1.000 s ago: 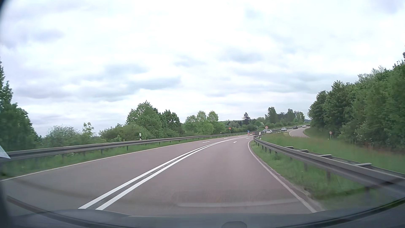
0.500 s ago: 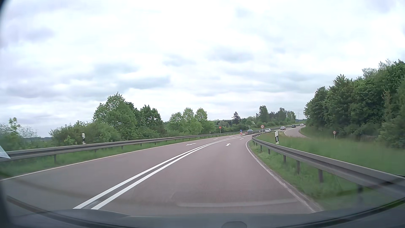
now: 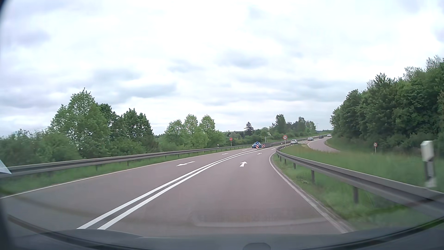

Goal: Follow the waypoints while adhering to traffic rules and regulations

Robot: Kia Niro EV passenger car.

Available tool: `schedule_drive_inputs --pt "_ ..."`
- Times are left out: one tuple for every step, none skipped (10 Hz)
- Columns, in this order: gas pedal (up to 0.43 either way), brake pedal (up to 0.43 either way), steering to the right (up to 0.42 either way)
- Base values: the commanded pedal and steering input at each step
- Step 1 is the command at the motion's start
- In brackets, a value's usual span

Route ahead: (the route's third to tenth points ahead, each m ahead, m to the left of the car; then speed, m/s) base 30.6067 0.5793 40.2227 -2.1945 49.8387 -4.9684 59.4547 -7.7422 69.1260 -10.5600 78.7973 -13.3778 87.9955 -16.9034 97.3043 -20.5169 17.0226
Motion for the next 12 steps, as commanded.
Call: schedule_drive_inputs --pt "0.189 0.000 0.021" --pt "0.189 0.000 0.021" --pt "0.177 0.000 0.021" --pt "0.169 0.000 0.022" --pt "0.157 0.000 0.022" --pt "0.150 0.000 0.022" --pt "0.150 0.000 0.022" --pt "0.150 0.000 0.022" --pt "0.150 0.000 0.022" --pt "0.150 0.000 0.022" --pt "0.150 0.000 0.021" --pt "0.150 0.000 0.021"
